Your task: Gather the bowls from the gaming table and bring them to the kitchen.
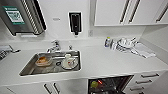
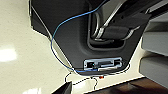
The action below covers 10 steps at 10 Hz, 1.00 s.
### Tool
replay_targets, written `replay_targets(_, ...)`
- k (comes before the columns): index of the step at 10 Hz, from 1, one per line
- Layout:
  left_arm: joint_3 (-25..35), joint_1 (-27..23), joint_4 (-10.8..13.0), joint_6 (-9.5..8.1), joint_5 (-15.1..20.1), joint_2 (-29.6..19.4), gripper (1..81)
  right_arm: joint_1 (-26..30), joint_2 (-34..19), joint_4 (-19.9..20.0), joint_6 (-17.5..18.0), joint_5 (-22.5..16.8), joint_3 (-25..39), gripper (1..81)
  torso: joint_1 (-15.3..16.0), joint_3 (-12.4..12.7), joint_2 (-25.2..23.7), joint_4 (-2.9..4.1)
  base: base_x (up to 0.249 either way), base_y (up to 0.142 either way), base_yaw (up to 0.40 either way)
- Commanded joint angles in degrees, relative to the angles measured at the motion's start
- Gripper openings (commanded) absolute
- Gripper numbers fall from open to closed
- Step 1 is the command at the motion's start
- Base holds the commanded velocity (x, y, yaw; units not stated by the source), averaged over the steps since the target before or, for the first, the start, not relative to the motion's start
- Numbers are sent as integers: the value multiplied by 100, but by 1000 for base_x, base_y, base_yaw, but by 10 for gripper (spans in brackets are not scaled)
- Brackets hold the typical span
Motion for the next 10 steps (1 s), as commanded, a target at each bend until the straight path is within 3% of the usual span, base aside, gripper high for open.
replay_targets(1,8,142,-18,11,387,-52,811,498,-255,1063,34,-359,-255,811,352,0,-547,0,0,0,0)
replay_targets(6,8,150,-18,11,396,-87,811,673,-456,1995,25,-482,-590,811,997,5,-1576,0,0,0,0)
replay_targets(10,8,141,-27,3,396,-70,811,446,-264,1961,-63,-832,-1544,811,1517,9,-2411,0,0,0,0)
